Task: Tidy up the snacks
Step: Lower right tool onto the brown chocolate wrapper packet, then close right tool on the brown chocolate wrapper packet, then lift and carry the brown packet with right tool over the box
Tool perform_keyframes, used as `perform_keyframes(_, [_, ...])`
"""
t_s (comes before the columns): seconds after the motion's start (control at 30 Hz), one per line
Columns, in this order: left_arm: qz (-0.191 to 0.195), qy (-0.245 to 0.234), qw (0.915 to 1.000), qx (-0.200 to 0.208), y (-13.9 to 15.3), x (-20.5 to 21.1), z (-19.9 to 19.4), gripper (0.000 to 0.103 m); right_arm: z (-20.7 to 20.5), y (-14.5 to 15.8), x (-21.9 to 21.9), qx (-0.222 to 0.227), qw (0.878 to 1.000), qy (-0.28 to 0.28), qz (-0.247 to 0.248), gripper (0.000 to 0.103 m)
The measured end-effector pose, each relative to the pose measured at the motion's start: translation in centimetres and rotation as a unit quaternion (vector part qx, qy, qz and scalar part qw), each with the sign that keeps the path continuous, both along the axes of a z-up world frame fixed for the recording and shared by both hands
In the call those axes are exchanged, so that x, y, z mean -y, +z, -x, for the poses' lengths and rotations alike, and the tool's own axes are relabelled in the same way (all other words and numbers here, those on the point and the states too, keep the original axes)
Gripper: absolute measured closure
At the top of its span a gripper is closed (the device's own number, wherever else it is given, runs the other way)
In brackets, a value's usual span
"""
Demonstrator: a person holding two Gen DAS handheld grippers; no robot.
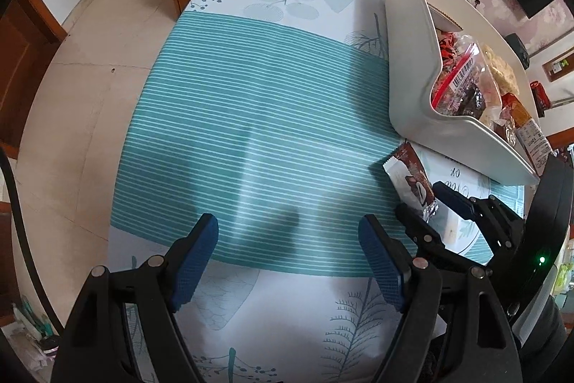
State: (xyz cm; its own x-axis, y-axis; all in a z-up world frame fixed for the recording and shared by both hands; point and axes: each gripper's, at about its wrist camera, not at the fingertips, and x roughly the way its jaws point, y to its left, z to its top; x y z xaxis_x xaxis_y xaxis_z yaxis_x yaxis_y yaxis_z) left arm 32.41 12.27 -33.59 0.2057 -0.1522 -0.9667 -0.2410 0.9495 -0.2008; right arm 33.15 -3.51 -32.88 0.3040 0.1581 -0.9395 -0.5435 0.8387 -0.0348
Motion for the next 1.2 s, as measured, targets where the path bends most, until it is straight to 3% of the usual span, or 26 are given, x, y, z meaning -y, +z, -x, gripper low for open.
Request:
perform_keyframes(0.7, [-0.034,-0.027,0.9989,-0.015,0.0,2.9,-0.5,0.024,-0.5,1.1,2.3,-0.023,0.999,-0.027,-0.028,0.064])
perform_keyframes(0.97, [-0.044,-0.028,0.9986,-0.013,0.6,4.5,-0.6,0.024,-0.2,3.6,3.5,-0.024,0.999,-0.019,-0.045,0.065])
perform_keyframes(1.2, [-0.039,-0.019,0.9990,-0.007,1.0,5.3,-0.9,0.024,0.4,7.1,5.5,0.000,0.996,-0.002,-0.092,0.065])
